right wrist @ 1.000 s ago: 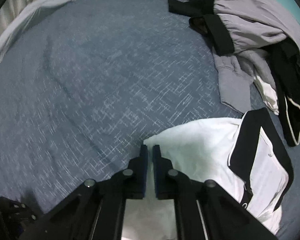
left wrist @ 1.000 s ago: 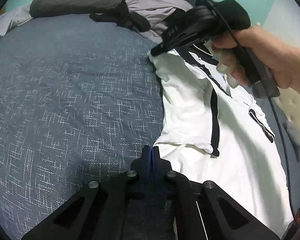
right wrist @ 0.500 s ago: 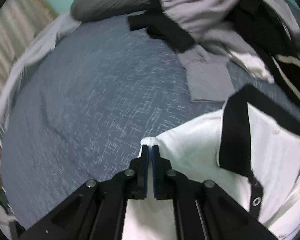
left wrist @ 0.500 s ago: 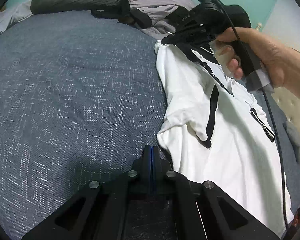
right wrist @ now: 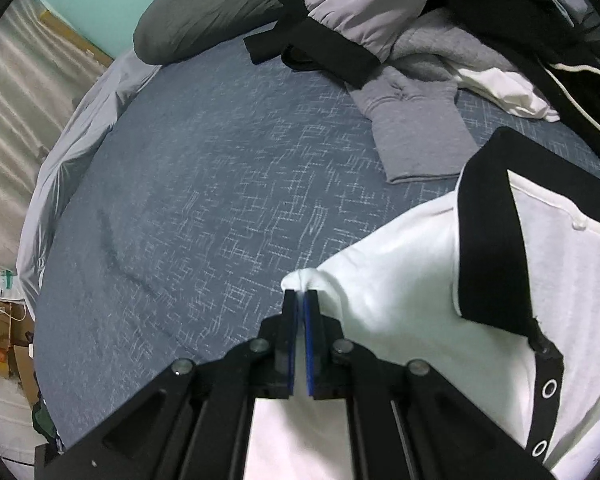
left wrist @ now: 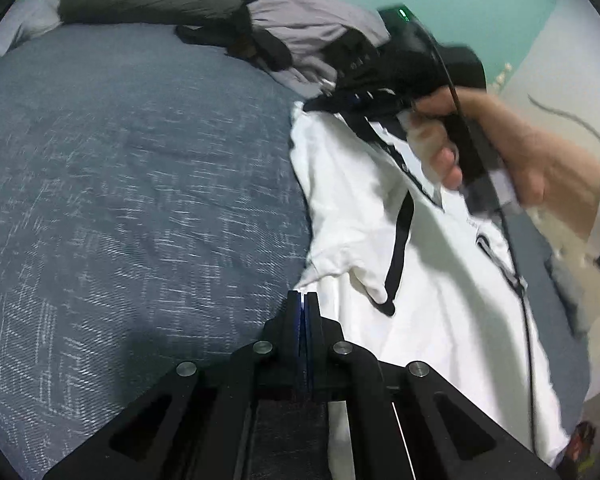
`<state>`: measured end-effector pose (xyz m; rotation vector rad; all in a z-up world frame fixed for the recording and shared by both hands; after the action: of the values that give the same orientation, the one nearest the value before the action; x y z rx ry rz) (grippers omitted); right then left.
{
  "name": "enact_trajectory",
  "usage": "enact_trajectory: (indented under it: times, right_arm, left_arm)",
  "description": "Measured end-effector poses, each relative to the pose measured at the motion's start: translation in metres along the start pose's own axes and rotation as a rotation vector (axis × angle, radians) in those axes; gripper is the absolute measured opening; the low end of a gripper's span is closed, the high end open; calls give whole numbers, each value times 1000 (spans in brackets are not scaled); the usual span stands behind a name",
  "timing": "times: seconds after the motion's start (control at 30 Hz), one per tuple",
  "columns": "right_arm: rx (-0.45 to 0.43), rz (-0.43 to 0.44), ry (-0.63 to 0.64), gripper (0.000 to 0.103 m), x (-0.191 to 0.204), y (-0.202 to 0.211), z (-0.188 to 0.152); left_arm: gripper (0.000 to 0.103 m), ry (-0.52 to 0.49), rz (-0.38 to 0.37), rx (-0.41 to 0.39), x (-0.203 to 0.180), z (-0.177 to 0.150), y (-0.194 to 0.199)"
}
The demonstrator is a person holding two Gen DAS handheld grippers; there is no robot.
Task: Fold clothes
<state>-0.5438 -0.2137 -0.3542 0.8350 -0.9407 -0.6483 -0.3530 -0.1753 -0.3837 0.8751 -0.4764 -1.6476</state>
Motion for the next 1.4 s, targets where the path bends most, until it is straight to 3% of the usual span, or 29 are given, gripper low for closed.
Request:
enact_trajectory:
  times: [0.07, 0.13, 0.2, 0.23, 0.47, 0.67, 0.77, 0.97, 1.4]
  right_arm:
    - [3, -3, 5, 3, 0, 1, -1]
    - [6, -5, 11, 3, -1, 2, -1]
    - [12, -6, 17, 3, 0, 3, -3]
    - [15, -6, 19, 3, 1, 3, -5]
    - [24, -3, 37, 3, 4, 3, -8]
    - [25, -5, 43, 3, 2, 5, -9]
    - [23, -8, 41, 3, 1, 6, -9]
    - [28, -6, 43, 3, 1, 5, -11]
    - [-9, 15, -32, 4, -11, 25, -1]
  left_arm:
    - [4, -27, 1, 3, -7, 2, -4]
    - [17, -39, -6, 0, -13, 6, -7]
    - [47, -35, -21, -1, -14, 9, -12]
    - [48, -33, -24, -2, -14, 12, -17]
    - [48, -15, 5, -29, -2, 23, -20]
    - [45, -57, 40, -17, -1, 21, -26]
    - [24, -49, 35, -20, 0, 20, -24]
    - [7, -63, 24, -18, -1, 18, -24]
    - [6, -46, 38, -22, 7, 17, -16]
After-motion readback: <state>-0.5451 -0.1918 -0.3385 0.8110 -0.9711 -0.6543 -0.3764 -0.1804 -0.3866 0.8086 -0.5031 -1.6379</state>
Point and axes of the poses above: each gripper's, at about its wrist camera, not at the fingertips, and y roughly against the way its jaws point, x to its left, z to its top, the point moved 10 cm from there along -y, roughly the way its jaws point, and after that the axes turned 7 degrees about -y, right-handed, at the moved point
